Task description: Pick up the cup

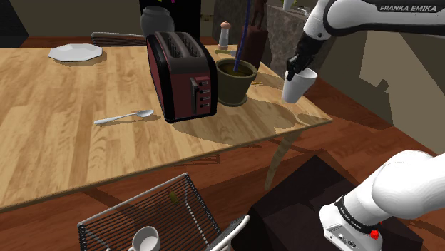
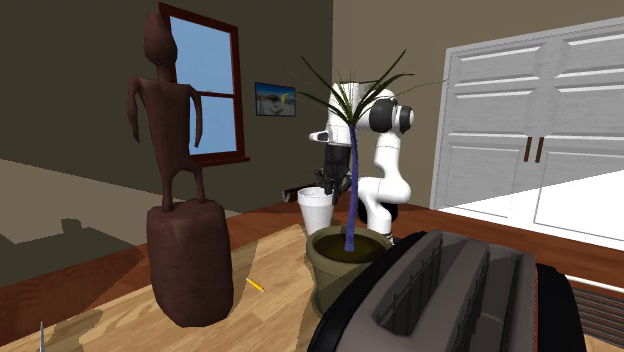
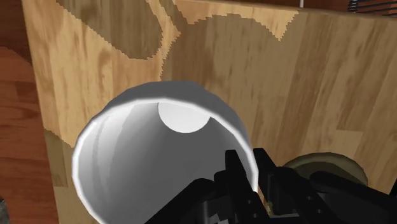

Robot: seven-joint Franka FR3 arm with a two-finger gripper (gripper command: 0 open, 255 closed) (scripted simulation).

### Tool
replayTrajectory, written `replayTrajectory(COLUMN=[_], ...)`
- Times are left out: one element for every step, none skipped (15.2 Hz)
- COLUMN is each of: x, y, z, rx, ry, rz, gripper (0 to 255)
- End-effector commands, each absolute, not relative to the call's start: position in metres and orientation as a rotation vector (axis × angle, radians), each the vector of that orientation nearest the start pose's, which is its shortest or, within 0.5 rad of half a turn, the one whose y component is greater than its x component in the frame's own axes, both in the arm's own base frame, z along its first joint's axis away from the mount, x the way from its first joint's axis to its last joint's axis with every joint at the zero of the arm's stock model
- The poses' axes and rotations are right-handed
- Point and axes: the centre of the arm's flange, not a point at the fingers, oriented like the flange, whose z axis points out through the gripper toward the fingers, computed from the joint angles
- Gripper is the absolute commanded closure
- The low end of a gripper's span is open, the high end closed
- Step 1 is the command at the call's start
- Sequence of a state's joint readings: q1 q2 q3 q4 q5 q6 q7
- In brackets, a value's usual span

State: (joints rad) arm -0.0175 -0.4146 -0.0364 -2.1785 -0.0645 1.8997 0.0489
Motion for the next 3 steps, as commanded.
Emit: replayTrajectory(x=[0.4420, 0.4419, 0.4420], y=[-0.0302, -0.0302, -0.0302], z=[0.5805, 0.5813, 0.5813], rx=[-3.179, -3.179, -3.179], ry=[0.133, 0.133, 0.133], rz=[-0.216, -0.216, -0.216], gripper=[255, 255, 255])
